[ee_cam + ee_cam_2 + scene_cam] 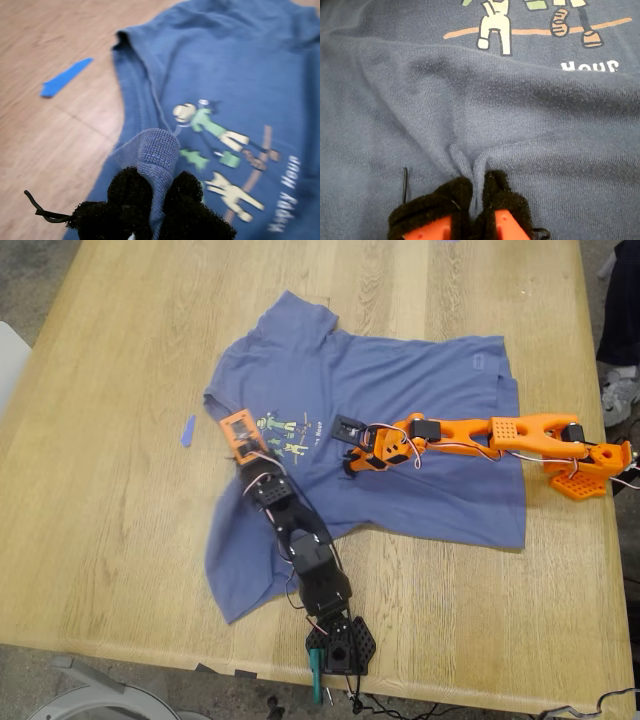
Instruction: Fold a T-shirt
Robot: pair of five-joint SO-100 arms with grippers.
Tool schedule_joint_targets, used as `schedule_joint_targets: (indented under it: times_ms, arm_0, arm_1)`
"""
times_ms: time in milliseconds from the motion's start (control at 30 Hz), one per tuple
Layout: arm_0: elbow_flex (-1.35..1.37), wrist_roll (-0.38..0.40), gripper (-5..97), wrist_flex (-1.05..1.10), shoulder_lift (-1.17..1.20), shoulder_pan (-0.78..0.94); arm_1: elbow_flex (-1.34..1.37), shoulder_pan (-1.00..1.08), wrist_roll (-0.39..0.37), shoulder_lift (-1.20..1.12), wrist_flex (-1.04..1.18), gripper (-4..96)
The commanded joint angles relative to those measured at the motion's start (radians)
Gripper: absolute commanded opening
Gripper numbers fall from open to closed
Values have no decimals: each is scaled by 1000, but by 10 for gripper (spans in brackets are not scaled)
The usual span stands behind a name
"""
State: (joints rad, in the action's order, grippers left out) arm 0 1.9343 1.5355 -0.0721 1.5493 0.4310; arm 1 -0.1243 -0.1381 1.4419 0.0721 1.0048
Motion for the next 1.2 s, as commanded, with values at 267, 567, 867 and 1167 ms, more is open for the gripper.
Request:
schedule_joint_targets:
  times_ms: [267, 567, 867, 1167]
  arm_0:
    - [147, 15, -2, -6, 414, -264]
    - [279, -6, -2, -69, 577, -518]
    - [206, -21, -2, -6, 407, -818]
    - [-72, -32, -2, 25, 11, -1120]
  arm_1:
    - [-5, 110, -37, 112, -8, 7]
    - [-3, 290, -43, 192, -11, 3]
    - [-3, 454, -66, 230, -44, 3]
    - [-3, 558, -78, 202, -83, 2]
